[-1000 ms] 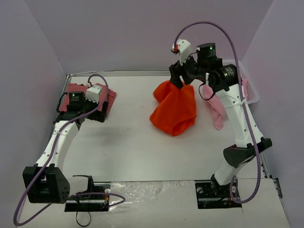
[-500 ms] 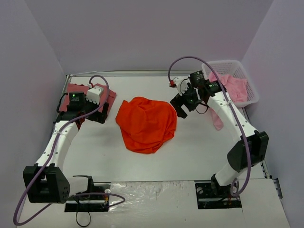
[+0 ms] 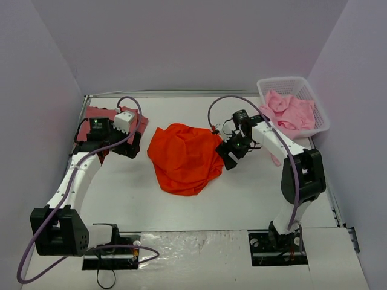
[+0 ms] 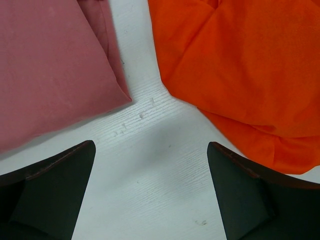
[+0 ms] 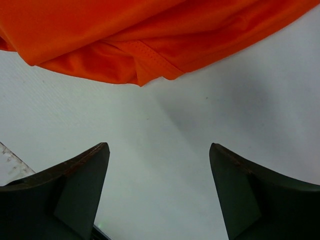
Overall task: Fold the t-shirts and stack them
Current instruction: Move the tshirt to the center of the board
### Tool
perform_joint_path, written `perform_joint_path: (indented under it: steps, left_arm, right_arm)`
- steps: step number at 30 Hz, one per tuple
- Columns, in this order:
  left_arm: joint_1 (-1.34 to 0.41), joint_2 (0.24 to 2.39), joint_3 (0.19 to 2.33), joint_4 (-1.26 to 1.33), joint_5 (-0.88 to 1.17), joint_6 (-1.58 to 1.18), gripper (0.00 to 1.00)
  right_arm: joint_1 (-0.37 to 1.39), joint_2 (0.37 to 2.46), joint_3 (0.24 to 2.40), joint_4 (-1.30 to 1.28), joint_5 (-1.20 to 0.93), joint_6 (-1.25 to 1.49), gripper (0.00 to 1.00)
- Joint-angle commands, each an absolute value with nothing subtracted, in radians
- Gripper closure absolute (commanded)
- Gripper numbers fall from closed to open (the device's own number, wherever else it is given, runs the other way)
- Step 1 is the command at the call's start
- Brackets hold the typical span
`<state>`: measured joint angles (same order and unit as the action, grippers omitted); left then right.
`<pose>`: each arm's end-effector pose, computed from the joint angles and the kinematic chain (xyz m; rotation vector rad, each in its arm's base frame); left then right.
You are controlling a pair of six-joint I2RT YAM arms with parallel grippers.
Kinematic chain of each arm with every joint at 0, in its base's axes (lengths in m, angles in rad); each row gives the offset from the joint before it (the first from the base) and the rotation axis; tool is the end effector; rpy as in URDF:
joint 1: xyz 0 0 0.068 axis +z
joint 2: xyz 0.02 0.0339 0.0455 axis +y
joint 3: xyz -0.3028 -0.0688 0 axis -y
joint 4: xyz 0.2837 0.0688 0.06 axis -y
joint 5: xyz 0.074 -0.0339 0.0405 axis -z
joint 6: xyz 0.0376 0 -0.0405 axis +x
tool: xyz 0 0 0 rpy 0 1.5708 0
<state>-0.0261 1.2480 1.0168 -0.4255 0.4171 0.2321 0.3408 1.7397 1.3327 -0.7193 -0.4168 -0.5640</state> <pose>0.2992 -0.0230 0.3279 0.5038 2.1249 -0.3474 0.3736 0.1486 0.2569 -1.2560 2.2983 0.4840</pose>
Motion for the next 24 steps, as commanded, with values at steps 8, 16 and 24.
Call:
perform_joint_path:
  steps: [8, 16, 24]
  left_arm:
    - [-0.032, 1.221, 1.011, -0.385, 0.403, 0.229, 0.06]
    - [-0.032, 1.242, 1.009, -0.383, 0.41, 0.232, 0.06]
    - [-0.035, 1.262, 1.015, -0.379, 0.402, 0.233, 0.06]
  right_arm:
    - [0.336, 1.939, 1.468, -0.709, -0.545, -0.565, 0.27]
    - [0.341, 2.039, 1.549, -0.704, -0.578, -0.545, 0.3]
    - [0.345, 2.053, 1.506, -0.698, -0.545, -0.557, 0.7]
